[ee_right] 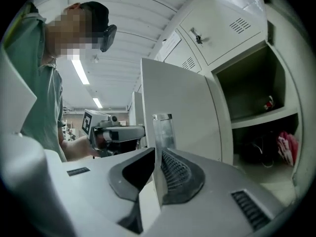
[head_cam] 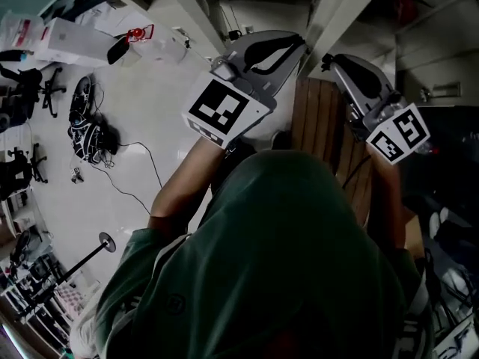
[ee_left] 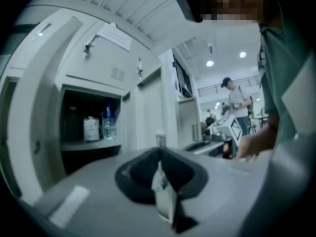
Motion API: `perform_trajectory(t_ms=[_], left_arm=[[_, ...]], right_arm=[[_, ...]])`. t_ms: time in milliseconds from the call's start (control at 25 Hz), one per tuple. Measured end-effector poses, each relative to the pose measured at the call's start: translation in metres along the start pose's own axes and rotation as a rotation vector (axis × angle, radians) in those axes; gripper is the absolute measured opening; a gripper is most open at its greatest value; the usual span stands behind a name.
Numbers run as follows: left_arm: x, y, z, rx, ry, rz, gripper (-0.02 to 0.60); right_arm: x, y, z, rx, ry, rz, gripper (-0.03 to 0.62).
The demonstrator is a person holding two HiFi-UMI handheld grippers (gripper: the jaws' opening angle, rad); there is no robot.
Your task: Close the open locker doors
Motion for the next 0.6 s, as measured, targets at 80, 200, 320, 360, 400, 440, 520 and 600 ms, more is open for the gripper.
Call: perform_trajectory(t_ms=[80, 200, 320, 360, 400, 440, 520, 600], left_arm=[[-0.004, -0.017, -0.003, 0.011, -0.009, -0.036, 0.021], [-0.014, -0.034, -0.001, 0.021, -0.019, -0.08, 0.018], [-0.029, -0.045, 0.002, 0.023, -0.024, -0.124, 0.018], [-0.034, -0.049, 0.002, 0.024, -0.026, -0.138, 0.018], [-0.038, -0.053, 0.002, 0.026, -0.028, -0.151, 0.018], [-0.041, -0.057, 0.002, 0.029, -0.029, -0.164, 0.018], [-0.045, -0.064, 0.001, 0.036, -0.032, -0.185, 0.018], [-0.05, -0.069, 0.003, 0.038, -0.034, -0.202, 0.018]], right_arm=[[-0.005, 0.011, -0.001, 0.0, 0.0, -0.028, 0.04], [-0.012, 0.029, 0.0, 0.0, 0.0, -0.071, 0.04], [-0.017, 0.046, 0.002, -0.001, -0.002, -0.113, 0.04], [-0.018, 0.05, 0.003, -0.003, -0.001, -0.125, 0.04], [-0.019, 0.054, 0.004, -0.004, 0.001, -0.136, 0.04], [-0.02, 0.057, 0.006, -0.007, 0.003, -0.145, 0.04], [-0.021, 0.062, 0.011, -0.012, 0.007, -0.162, 0.04], [-0.02, 0.067, 0.018, -0.021, 0.013, -0.173, 0.04]])
Point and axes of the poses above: the fingertips, and each gripper's own axes: y backward along the fingers, x to its left, z out of its top, the point moved 1 cm from there along y, backward along the fingers, and after that the axes turned 13 degrees about y, right-handed, at the moved point
